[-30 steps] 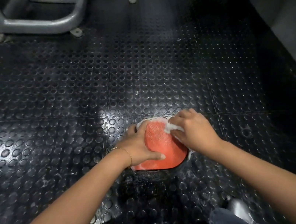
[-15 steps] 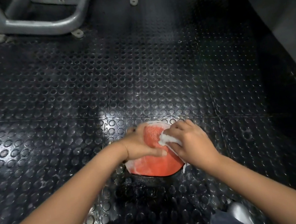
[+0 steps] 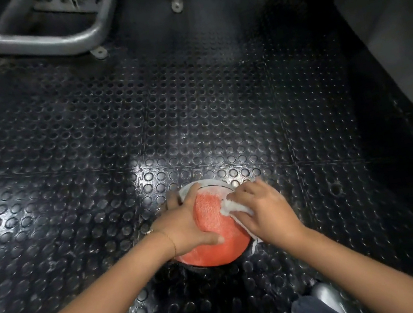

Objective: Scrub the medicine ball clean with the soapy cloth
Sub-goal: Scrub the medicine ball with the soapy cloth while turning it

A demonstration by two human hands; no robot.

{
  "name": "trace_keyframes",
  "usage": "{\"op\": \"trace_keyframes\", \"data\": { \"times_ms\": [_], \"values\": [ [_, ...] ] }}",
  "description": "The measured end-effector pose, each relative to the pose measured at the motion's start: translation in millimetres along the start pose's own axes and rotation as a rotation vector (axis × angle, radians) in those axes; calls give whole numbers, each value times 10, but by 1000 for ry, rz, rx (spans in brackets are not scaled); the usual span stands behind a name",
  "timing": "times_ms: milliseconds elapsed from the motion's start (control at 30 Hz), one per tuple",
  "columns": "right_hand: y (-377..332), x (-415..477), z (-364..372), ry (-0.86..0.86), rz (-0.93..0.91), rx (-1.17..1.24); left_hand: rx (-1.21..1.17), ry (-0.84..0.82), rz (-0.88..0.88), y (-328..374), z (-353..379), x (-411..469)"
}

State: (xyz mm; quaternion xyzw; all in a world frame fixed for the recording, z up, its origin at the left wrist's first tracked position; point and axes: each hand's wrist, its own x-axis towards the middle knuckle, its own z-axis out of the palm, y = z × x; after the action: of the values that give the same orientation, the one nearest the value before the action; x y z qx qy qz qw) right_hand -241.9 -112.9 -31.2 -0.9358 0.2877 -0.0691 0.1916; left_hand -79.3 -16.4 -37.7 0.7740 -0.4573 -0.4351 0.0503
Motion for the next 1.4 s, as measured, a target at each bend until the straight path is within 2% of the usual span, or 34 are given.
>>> {"op": "trace_keyframes", "data": {
  "times_ms": [133, 300, 433, 600, 733, 867, 1033, 1200, 1333, 1400],
  "values": [
    [69, 86, -34, 16, 170, 82, -26, 17, 2, -2, 33, -64],
    [-19, 104, -23, -35, 112, 97, -31, 5, 8, -41, 6, -57],
    [51, 215, -58, -82, 231, 94, -16, 2, 18, -55, -2, -41],
    [-16, 171, -65, -119, 134, 50, 14, -20, 57, -100, -52, -10],
    [58, 190, -91, -132, 225, 43, 40, -11, 75, -93, -39, -37],
    [-58, 122, -72, -120, 126, 30, 44, 1, 66, -80, -21, -45],
    [37, 144, -112, -131, 285, 49, 49, 22, 19, -8, 63, -41],
    [-78, 155, -98, -145, 188, 22, 42, 21, 28, 15, 48, 0],
    [41, 173, -133, -170, 307, 47, 56, 11, 37, -6, 37, -15],
    [43, 157, -122, -161, 292, 21, 70, 7, 51, -2, 27, -16]
  ]
}}
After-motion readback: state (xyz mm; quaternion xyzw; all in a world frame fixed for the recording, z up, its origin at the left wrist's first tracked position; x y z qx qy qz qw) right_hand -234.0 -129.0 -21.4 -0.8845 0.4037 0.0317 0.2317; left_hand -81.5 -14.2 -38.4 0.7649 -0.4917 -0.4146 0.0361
